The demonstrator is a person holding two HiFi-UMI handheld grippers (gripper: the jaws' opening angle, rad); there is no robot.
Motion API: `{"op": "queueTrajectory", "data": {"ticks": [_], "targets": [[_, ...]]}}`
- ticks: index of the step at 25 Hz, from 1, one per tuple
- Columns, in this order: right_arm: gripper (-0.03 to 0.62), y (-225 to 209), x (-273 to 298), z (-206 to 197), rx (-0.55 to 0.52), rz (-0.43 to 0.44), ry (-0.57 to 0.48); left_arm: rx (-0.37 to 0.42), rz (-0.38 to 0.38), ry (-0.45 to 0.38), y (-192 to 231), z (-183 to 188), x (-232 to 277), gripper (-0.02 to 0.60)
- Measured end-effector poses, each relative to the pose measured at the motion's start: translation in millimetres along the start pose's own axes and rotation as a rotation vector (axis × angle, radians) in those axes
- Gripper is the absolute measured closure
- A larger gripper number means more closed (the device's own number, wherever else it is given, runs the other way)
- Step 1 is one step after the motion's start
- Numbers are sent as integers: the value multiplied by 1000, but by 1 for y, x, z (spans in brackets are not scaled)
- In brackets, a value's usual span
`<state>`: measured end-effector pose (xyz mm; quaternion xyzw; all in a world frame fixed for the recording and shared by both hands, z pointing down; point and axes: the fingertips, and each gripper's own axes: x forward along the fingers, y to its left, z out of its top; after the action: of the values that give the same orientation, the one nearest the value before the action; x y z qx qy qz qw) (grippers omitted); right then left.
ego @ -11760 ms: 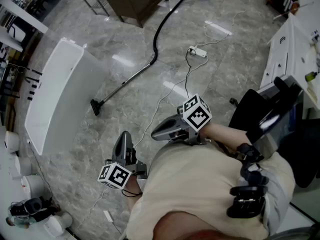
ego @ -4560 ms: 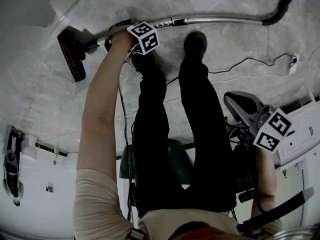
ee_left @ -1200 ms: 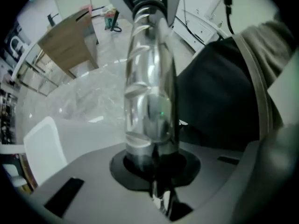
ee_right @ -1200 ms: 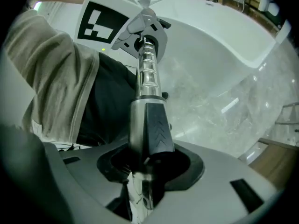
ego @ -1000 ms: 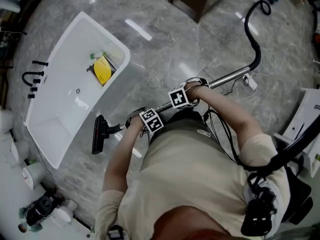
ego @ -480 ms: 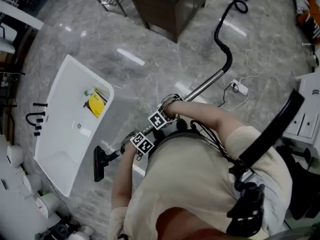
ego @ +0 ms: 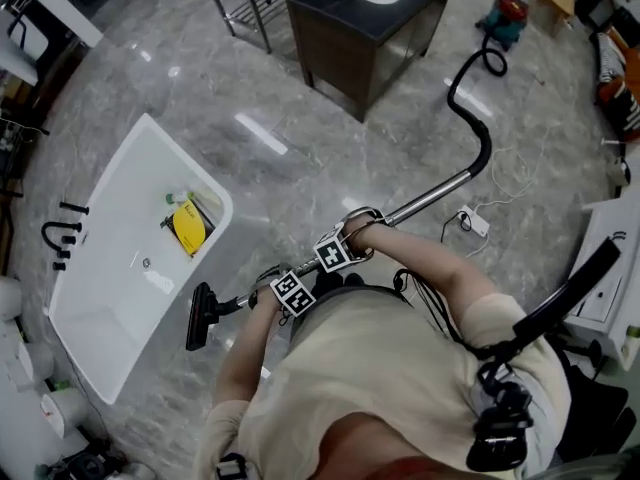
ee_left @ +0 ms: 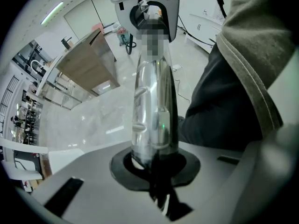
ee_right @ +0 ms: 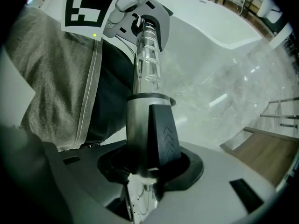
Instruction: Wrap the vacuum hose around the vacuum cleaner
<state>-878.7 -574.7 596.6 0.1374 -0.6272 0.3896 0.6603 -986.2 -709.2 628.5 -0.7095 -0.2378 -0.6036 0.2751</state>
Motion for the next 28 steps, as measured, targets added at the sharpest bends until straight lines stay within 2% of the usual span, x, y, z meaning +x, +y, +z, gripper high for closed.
{"op": "queueTrajectory", "data": {"ticks": [4,6,8,10,14,15,17,18,21,24,26,28], "targets": [[442,-23,0,-23,77,14,32,34,10,-66,31,27,22,539],[442,-33,-4,-34,123,29,35,32,-26,-119,48,42,27,535],[442,-38,-8,-50,158,48,51,10,-100,-187,58,59,26,480],[442,-44,-14,-68,176,57,75,14,-191,-239,66,78,17,456],[442,-51,-25,-102,182,58,118,60,-330,-284,77,109,-5,388],[442,-53,-27,-108,176,56,119,68,-350,-284,81,114,-9,363],[442,-57,-27,-118,165,54,104,83,-376,-272,94,124,-16,268],[442,-60,-27,-123,164,54,96,95,-389,-262,99,130,-20,247],[442,-70,-24,-137,163,54,78,170,-415,-221,110,149,-33,247],[441,-82,-14,-150,147,49,45,255,-422,-132,113,161,-43,247],[441,-92,-7,-167,142,40,22,296,-414,-100,114,183,-50,245],[441,-100,-1,-193,135,25,9,305,-391,-92,113,219,-51,247]]}}
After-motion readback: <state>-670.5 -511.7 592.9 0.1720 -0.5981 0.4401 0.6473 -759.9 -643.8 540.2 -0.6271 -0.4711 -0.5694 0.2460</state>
